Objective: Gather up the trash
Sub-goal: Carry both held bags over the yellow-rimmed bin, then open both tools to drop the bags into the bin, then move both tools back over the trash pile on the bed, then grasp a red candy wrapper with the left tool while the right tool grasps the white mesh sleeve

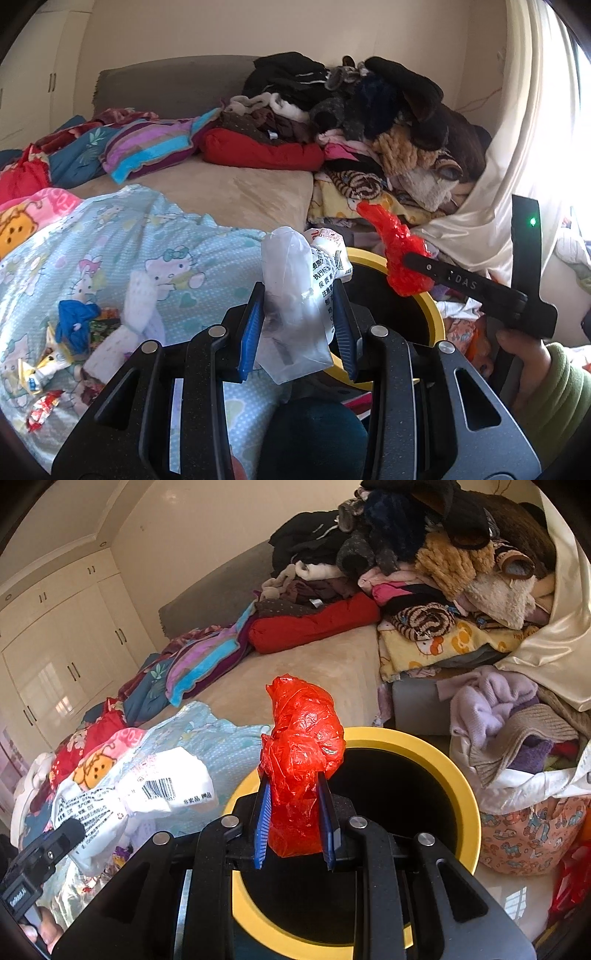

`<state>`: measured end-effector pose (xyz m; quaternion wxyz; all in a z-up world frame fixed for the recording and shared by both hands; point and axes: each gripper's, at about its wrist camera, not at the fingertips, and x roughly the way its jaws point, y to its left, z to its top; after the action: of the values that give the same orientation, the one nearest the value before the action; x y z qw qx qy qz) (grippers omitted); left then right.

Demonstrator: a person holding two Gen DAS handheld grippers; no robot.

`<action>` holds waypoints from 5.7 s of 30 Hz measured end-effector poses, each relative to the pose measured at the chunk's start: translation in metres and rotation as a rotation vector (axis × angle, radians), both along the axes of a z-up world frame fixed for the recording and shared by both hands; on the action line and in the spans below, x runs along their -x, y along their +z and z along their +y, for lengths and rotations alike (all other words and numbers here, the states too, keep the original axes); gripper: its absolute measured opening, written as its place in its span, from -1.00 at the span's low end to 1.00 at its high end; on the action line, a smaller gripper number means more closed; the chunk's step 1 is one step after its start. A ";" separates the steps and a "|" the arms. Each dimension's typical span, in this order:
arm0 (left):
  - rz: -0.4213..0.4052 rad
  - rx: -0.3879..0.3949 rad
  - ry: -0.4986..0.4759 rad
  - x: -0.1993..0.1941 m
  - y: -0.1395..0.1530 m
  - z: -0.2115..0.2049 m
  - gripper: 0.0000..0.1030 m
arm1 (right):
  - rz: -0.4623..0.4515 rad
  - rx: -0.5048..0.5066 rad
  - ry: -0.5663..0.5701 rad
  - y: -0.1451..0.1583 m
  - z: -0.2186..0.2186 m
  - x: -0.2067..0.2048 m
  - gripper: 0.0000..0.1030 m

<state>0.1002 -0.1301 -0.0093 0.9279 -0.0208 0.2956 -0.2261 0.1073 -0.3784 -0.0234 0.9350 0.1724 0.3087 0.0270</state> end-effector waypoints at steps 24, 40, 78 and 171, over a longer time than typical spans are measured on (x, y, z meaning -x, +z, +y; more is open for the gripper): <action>0.106 -0.059 -0.075 -0.034 -0.045 -0.066 -0.40 | 0.106 -0.058 -0.059 -0.042 -0.047 -0.010 -0.38; 0.120 0.047 -0.015 -0.035 -0.046 -0.047 0.79 | 0.106 -0.111 -0.137 -0.058 -0.060 -0.010 0.37; -0.058 0.049 0.300 -0.007 0.002 0.090 0.79 | -0.051 0.088 0.218 0.004 0.108 0.018 0.60; 0.211 0.120 0.310 0.009 -0.050 0.245 -0.91 | -0.002 0.000 0.402 0.015 0.233 -0.064 -0.59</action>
<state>0.0911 0.1151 -0.0592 0.9125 -0.1449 0.3706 -0.0943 0.1717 -0.1451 -0.0089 0.9110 0.1075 0.3361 0.2133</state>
